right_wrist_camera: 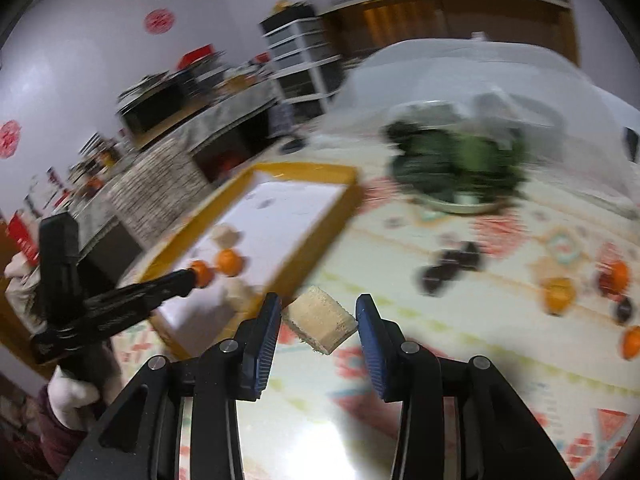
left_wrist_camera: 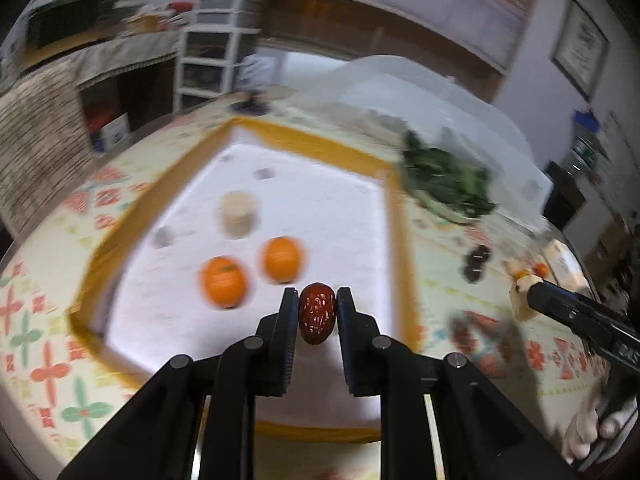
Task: Organize fruits
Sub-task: 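Carry the date and tan cube into the white tray and open both tools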
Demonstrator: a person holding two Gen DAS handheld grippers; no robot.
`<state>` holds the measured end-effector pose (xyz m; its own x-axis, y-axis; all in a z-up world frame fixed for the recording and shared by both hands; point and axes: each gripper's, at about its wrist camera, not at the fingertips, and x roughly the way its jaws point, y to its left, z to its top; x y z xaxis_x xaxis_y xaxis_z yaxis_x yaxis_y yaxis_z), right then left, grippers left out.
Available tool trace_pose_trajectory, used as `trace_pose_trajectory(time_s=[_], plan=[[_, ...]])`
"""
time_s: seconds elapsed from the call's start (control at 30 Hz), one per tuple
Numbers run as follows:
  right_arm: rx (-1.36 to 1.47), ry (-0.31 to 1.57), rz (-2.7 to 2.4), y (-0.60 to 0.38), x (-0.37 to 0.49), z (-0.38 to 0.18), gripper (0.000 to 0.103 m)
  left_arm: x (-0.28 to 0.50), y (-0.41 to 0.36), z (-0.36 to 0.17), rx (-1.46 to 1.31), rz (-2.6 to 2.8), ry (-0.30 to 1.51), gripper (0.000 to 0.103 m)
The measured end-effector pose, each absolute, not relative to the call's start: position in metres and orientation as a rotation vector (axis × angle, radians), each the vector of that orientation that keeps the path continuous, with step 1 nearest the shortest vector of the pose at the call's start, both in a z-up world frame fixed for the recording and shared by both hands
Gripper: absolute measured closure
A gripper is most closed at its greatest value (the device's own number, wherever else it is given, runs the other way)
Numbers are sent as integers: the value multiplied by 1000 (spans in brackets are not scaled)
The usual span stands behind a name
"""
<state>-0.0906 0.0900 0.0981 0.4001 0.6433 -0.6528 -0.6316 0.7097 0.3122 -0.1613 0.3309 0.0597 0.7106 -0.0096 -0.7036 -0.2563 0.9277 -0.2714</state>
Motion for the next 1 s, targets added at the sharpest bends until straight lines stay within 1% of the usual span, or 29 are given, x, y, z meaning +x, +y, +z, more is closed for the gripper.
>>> trace_pose_trajectory(time_s=[0.27, 0.3, 0.33, 0.37, 0.4, 0.43, 0.5, 0.57, 0.63, 0.67, 0.73, 0.87, 1.0], plan=[[-38, 879, 908, 183, -106, 81, 61, -179, 384, 50, -467, 200, 767, 84], [-53, 883, 907, 191, -107, 77, 61, -180, 388, 51, -478, 197, 763, 82], [-59, 888, 907, 194, -108, 76, 61, -182, 391, 51, -493, 194, 758, 74], [-67, 899, 913, 201, -110, 71, 61, -184, 394, 52, -506, 193, 752, 68], [-72, 908, 918, 205, -111, 68, 61, -186, 398, 53, -526, 194, 742, 57], [-77, 912, 919, 207, -111, 66, 61, -189, 401, 54, -545, 196, 728, 53], [-95, 917, 919, 214, -114, 62, 61, -193, 405, 58, -563, 203, 710, 51], [-108, 915, 911, 220, -117, 58, 60, -197, 409, 61, -587, 209, 694, 43], [-113, 907, 903, 221, -118, 58, 60, -201, 410, 66, -595, 211, 674, 33], [-110, 898, 902, 221, -119, 58, 59, -202, 410, 68, -590, 217, 667, 32], [-95, 887, 898, 217, -121, 61, 52, -204, 407, 74, -569, 236, 657, 28], [-59, 856, 882, 200, -120, 72, 52, -206, 398, 84, -544, 234, 639, 27], [-11, 830, 840, 168, -116, 81, 50, -204, 377, 96, -503, 217, 641, 18]])
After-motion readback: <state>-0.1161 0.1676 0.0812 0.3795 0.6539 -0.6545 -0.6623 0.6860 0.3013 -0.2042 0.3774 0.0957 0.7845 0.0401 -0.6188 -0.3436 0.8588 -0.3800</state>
